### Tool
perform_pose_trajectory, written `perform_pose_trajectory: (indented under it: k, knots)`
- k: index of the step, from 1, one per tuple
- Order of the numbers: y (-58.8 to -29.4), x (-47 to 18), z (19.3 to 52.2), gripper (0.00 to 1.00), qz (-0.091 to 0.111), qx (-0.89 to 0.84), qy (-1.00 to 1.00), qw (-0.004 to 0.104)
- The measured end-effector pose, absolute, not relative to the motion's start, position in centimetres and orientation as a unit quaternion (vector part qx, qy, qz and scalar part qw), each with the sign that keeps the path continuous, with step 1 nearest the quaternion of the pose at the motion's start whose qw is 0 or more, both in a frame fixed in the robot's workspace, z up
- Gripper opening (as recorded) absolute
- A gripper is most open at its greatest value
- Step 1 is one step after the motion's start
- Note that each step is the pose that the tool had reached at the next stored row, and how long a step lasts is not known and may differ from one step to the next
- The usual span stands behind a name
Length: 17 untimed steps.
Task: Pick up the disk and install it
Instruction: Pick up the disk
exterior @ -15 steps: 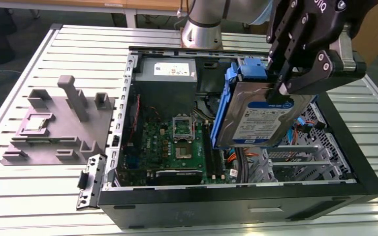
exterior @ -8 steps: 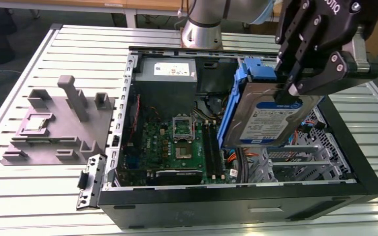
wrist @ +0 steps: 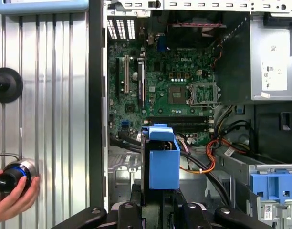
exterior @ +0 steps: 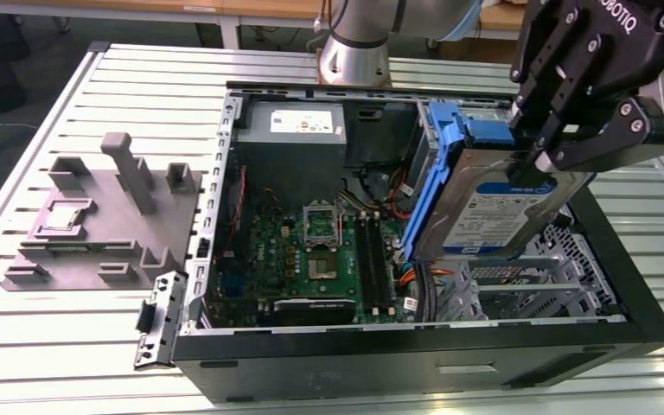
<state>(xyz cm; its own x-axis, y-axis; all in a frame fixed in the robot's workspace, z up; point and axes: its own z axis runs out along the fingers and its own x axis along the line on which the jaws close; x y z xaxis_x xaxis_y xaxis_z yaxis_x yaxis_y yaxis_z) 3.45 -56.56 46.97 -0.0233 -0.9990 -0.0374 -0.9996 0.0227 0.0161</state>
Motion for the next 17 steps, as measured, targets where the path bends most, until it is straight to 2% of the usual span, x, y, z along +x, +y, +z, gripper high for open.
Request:
perform_pose_trajectory:
  k: [17]
  knots:
    - [-56.6, 7.2, 46.4, 0.35, 0.019, -0.698, 0.716, 0.008]
